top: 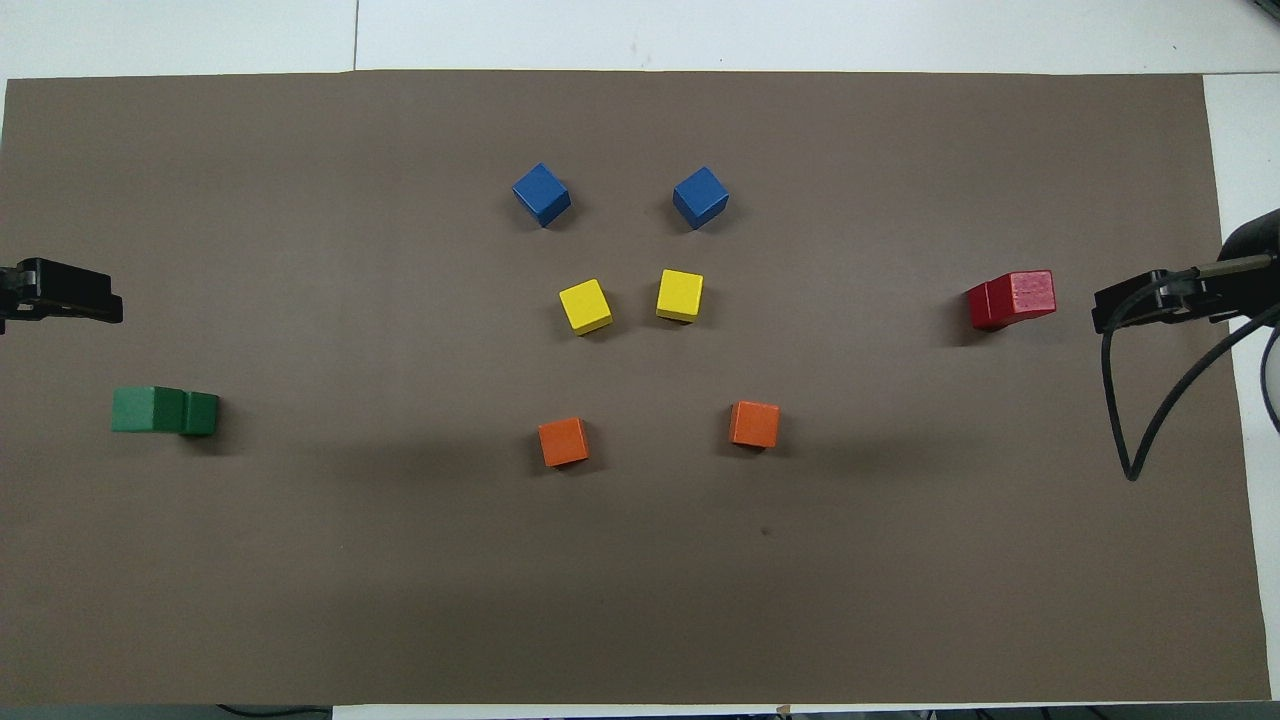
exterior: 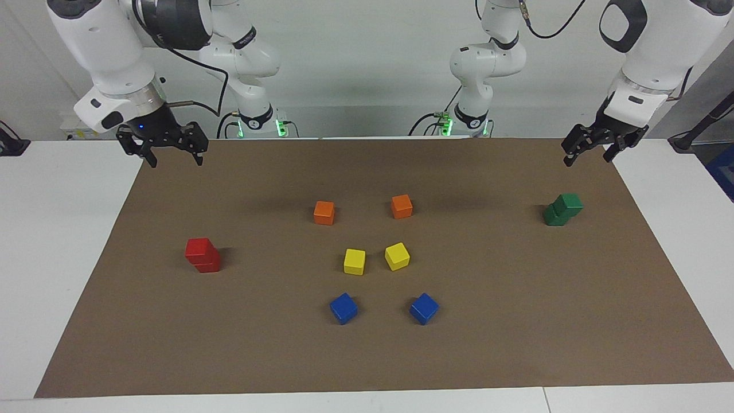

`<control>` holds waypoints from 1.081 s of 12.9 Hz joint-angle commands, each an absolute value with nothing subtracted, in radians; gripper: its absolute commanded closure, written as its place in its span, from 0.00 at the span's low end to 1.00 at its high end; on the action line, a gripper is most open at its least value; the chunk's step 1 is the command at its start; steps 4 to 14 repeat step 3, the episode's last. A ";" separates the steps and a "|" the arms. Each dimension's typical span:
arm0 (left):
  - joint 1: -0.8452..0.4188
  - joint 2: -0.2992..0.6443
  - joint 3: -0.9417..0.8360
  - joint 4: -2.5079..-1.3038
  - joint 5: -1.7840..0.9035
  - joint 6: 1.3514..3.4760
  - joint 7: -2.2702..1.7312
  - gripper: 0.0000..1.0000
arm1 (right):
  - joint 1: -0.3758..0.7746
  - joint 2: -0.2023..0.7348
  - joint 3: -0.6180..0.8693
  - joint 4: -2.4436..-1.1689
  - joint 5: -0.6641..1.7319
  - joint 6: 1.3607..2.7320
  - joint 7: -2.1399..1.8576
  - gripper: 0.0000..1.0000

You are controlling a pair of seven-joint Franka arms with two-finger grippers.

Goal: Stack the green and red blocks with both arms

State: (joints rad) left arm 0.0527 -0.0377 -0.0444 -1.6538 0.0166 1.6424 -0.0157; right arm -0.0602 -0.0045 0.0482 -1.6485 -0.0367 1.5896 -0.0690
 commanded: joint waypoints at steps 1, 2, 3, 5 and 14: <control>0.034 -0.044 -0.031 -1.669 0.028 1.661 -0.011 0.00 | -0.066 0.008 0.049 -1.626 -0.023 1.578 -0.072 0.00; 0.032 -0.044 -0.031 -1.667 0.028 1.661 -0.011 0.00 | -0.066 0.006 0.051 -1.628 -0.023 1.578 -0.072 0.00; 0.032 -0.044 -0.031 -1.669 0.028 1.661 -0.011 0.00 | -0.066 0.006 0.049 -1.628 -0.021 1.577 -0.072 0.00; 0.032 -0.044 -0.031 -1.669 0.028 1.661 -0.011 0.00 | -0.066 0.006 0.049 -1.628 -0.021 1.577 -0.072 0.00; 0.032 -0.044 -0.031 -1.669 0.028 1.661 -0.011 0.00 | -0.066 0.006 0.049 -1.628 -0.021 1.577 -0.072 0.00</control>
